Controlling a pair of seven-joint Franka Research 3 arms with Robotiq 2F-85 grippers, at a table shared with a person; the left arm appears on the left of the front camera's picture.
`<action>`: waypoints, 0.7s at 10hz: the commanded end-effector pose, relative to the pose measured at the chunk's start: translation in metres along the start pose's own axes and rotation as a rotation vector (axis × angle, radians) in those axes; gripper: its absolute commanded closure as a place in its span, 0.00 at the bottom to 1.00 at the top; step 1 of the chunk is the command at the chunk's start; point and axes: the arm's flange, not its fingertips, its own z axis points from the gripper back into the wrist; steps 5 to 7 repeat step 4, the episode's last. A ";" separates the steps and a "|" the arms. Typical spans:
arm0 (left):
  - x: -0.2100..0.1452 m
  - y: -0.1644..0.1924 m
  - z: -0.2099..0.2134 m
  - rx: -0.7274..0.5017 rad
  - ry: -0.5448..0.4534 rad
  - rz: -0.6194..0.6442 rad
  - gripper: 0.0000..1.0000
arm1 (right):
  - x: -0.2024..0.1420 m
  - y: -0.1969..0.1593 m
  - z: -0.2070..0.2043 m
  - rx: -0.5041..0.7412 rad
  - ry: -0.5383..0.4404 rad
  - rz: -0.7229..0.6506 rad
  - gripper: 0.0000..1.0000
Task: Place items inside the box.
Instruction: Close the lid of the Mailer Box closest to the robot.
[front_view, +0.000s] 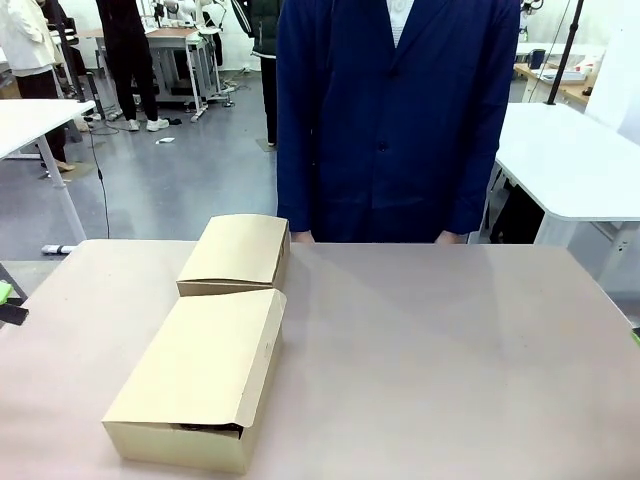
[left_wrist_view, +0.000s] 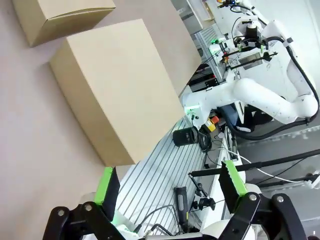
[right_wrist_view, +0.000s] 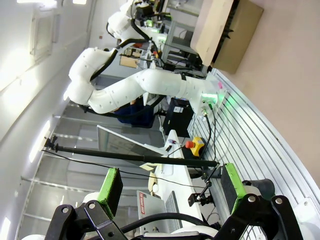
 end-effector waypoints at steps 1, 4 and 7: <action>-0.007 0.003 -0.001 0.004 0.007 -0.011 0.00 | 0.001 0.003 0.002 0.012 -0.008 0.021 0.00; -0.007 0.003 -0.001 0.004 0.007 -0.011 0.00 | 0.001 0.003 0.002 0.012 -0.008 0.021 0.00; -0.007 0.003 -0.001 0.004 0.007 -0.011 0.00 | 0.001 0.003 0.002 0.012 -0.008 0.021 0.00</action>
